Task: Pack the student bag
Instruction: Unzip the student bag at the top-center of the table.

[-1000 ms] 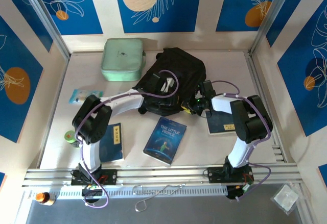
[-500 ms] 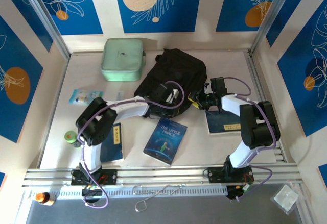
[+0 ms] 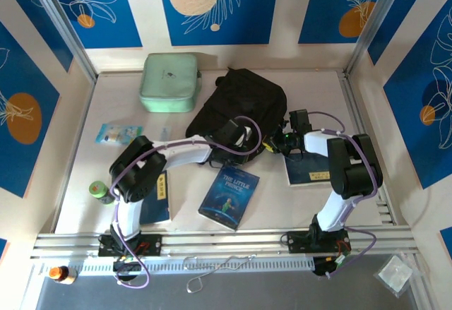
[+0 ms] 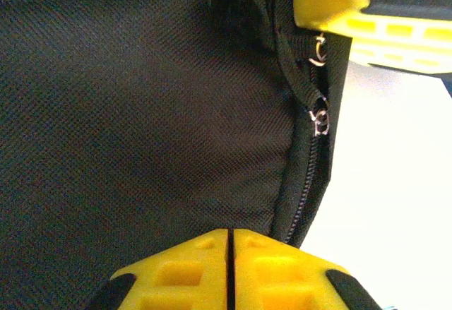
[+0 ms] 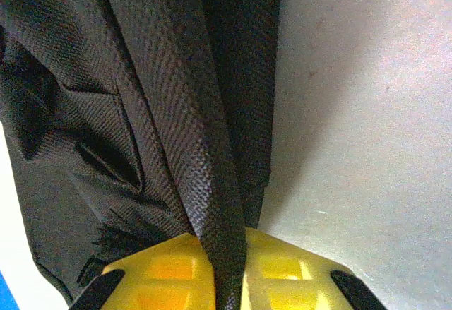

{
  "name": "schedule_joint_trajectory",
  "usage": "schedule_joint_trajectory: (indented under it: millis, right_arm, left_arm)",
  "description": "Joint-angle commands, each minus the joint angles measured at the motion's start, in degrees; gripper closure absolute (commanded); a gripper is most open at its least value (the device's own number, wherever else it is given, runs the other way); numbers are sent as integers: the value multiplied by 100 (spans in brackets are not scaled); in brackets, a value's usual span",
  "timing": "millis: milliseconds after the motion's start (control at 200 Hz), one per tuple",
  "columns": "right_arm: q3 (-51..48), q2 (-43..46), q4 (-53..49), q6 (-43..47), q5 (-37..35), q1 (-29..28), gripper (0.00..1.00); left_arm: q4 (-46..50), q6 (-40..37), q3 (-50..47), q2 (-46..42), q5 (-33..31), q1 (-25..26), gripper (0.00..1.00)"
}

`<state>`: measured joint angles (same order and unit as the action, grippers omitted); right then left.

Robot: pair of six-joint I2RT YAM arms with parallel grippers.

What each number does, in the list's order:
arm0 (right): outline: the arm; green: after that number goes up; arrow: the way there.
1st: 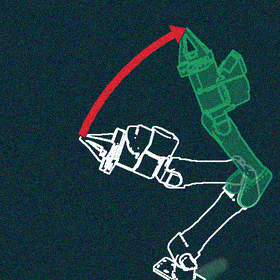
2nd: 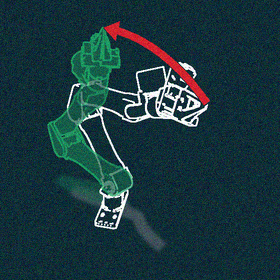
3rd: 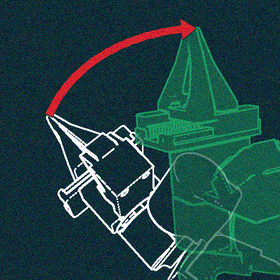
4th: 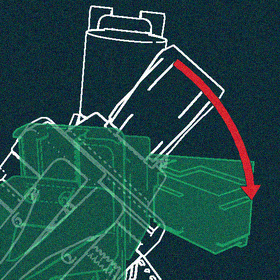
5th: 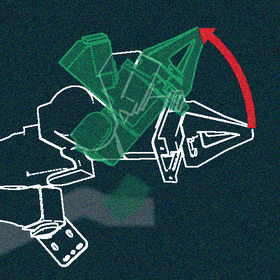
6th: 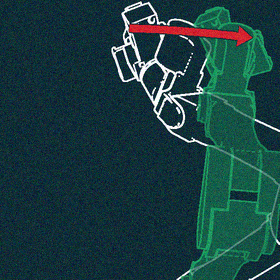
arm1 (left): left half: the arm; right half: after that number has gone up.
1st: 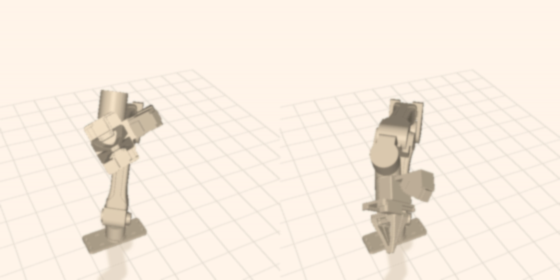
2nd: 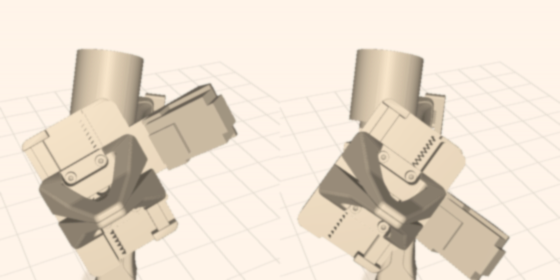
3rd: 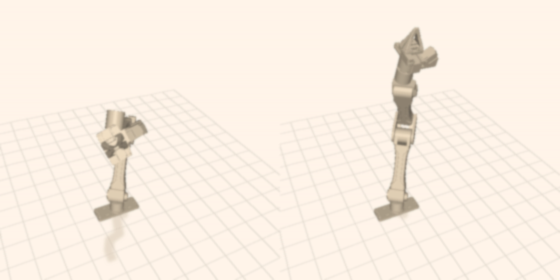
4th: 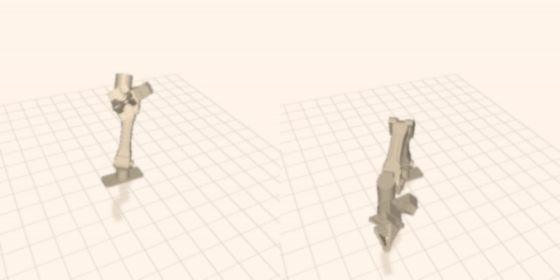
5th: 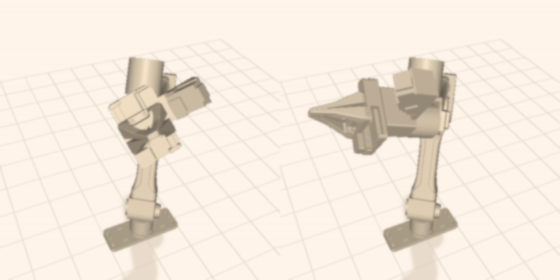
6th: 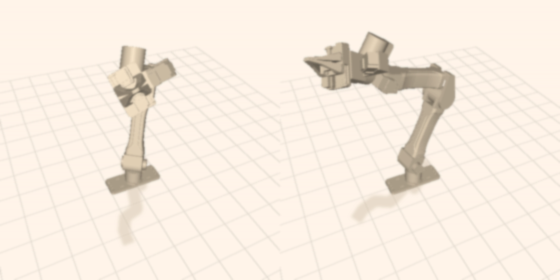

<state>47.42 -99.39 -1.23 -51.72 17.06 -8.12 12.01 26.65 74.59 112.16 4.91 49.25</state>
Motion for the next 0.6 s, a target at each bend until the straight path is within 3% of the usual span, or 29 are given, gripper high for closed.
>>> schedule_joint_trajectory:
  millis: [0, 350, 485, 595]
  right_arm:
    - [-216, -169, -109, -122, -1, -23, 87]
    - [-368, -150, 224, -221, 113, -40, 88]
    - [-400, -150, 306, -255, 157, -40, 88]
    - [-401, -154, 311, -261, 188, -26, 88]
  left_arm:
    - [361, 229, 403, -106, 186, -45, 86]
    - [-62, 1474, 698, 134, 659, -39, 74]
    - [-54, 1665, 893, 360, 458, -36, 76]
    - [-74, 1677, 1040, 543, 325, -49, 85]
